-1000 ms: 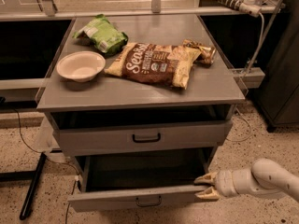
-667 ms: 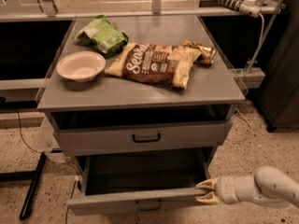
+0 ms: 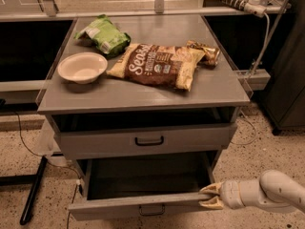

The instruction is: Open middle drawer

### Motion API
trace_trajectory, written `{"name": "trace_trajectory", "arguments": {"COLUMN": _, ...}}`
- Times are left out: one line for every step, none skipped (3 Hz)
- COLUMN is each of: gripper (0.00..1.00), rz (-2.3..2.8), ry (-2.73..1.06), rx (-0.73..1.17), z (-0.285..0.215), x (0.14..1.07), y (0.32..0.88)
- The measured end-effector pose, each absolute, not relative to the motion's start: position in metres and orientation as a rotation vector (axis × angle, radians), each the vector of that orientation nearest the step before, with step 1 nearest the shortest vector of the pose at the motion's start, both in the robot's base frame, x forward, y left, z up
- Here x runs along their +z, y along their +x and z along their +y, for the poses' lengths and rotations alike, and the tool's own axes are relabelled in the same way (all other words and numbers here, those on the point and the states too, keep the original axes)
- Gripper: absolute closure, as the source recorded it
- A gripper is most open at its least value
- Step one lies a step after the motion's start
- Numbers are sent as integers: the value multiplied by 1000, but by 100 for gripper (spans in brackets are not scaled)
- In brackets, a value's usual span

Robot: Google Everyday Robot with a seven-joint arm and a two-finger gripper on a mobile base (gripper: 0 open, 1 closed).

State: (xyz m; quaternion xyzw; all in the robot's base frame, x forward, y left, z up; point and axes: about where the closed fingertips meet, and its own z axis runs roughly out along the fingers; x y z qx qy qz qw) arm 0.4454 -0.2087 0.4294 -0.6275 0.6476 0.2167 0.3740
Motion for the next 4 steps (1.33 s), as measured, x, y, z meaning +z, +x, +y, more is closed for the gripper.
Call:
{"name": "trace_trajectory", "arguments": {"gripper": 58, "rz": 1658, "ry": -1607, "rx": 555, "z": -209, "x": 429, "y": 445}}
{"name": "trace_trajectory", "arguments": {"gripper": 35, "rz": 1658, "ry": -1607, "rx": 555, "z": -209, "x": 429, "y": 445}}
{"name": "trace_trajectory", "arguments": {"gripper": 37, "rz": 1631, "ry": -1620, "rx": 582, "z": -210, "x": 423, "y": 431}}
{"name": "trace_trajectory", "arguments": {"gripper": 60, "rz": 1631, "ry": -1620, "rx": 582, "z": -210, "x": 424, "y": 431}}
